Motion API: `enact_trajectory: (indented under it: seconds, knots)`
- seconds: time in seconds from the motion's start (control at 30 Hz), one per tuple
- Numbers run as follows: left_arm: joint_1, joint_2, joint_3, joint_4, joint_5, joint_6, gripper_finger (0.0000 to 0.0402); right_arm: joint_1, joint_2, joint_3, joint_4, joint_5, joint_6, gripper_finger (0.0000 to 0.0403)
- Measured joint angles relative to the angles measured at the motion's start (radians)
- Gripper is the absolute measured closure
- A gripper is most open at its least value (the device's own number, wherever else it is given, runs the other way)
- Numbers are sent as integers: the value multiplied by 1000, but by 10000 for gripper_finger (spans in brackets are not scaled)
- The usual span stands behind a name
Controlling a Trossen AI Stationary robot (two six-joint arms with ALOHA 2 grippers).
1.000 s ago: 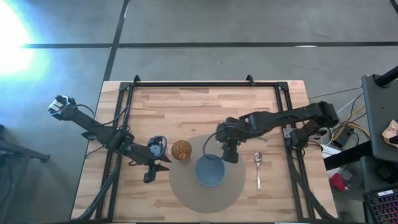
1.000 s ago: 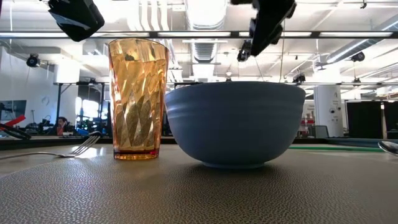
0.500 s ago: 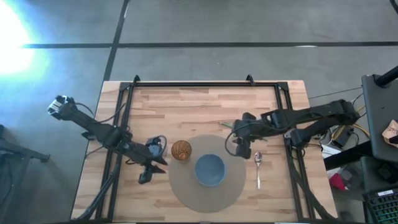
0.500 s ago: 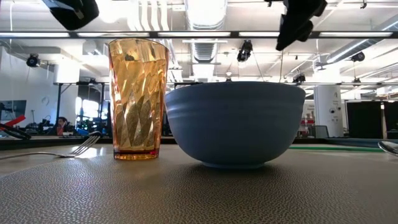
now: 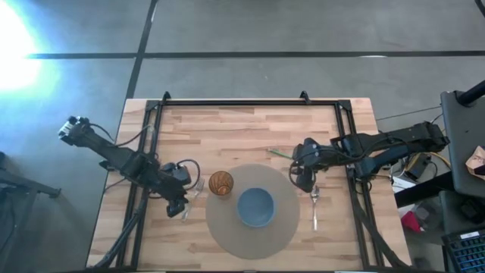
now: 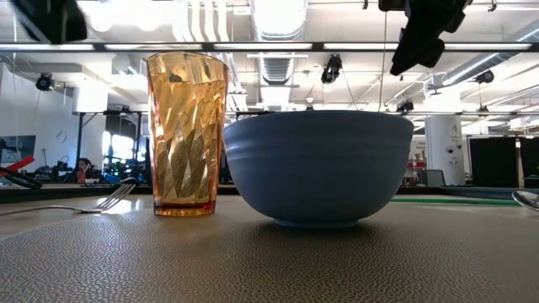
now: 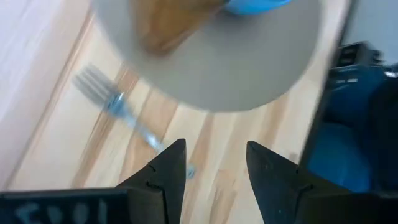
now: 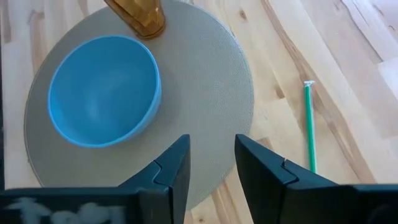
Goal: Pick & Place Utensil
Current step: Put the fork into the bowl on the place mat
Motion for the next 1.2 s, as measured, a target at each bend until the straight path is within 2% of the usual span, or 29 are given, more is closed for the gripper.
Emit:
enact_trajectory:
  seconds: [0.23, 0.53, 0.77, 1.0, 1.2]
  knots:
    - [-6, 26, -58, -5, -1, -145, 243, 0, -12, -7, 0, 0, -1, 273]
    - [-31, 101, -121, 30, -7, -284, 243, 0, -10, -7, 0, 0, -8, 288]
    - [-69, 184, -124, 38, -13, -281, 243, 0, -10, -7, 0, -1, -6, 299]
    - [-128, 236, -129, 84, -114, -302, 243, 0, -10, -8, 1, -1, -5, 307]
    - [-128, 284, -129, 83, -120, -356, 243, 0, -10, -8, 21, -1, -5, 314]
